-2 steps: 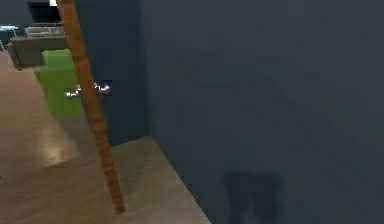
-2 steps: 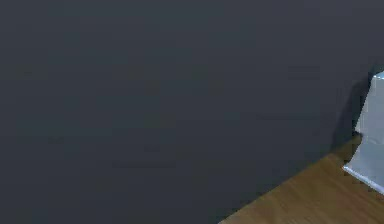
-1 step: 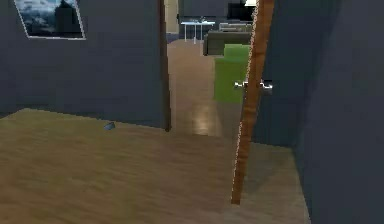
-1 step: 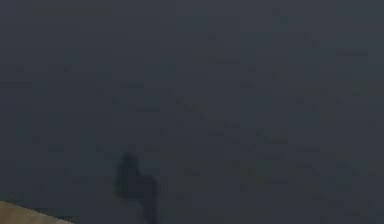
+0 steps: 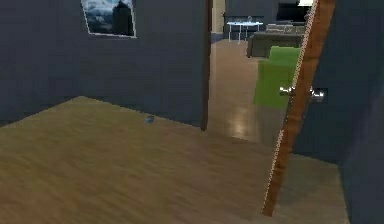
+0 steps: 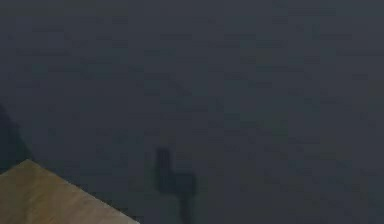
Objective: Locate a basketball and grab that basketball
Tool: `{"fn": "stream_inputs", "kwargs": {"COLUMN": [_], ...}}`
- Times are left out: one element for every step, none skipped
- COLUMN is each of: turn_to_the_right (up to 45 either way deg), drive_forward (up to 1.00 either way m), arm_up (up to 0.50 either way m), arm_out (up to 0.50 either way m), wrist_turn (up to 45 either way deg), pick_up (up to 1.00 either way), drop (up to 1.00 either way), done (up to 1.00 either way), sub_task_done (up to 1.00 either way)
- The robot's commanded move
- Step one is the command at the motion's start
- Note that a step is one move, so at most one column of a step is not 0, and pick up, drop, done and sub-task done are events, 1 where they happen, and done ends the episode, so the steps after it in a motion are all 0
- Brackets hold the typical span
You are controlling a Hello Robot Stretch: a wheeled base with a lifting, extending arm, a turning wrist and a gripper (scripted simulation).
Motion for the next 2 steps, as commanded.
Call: {"fn": "stream_inputs", "kwargs": {"turn_to_the_right": [0.0, 30.0], "drive_forward": [1.0, 0.0], "arm_up": [0.0, 0.0], "arm_out": [0.0, 0.0], "wrist_turn": [0.0, 0.0], "pick_up": [0.0, 0.0], "drop": [0.0, 0.0], "done": [0.0, 0.0], "sub_task_done": [0.0, 0.0]}}
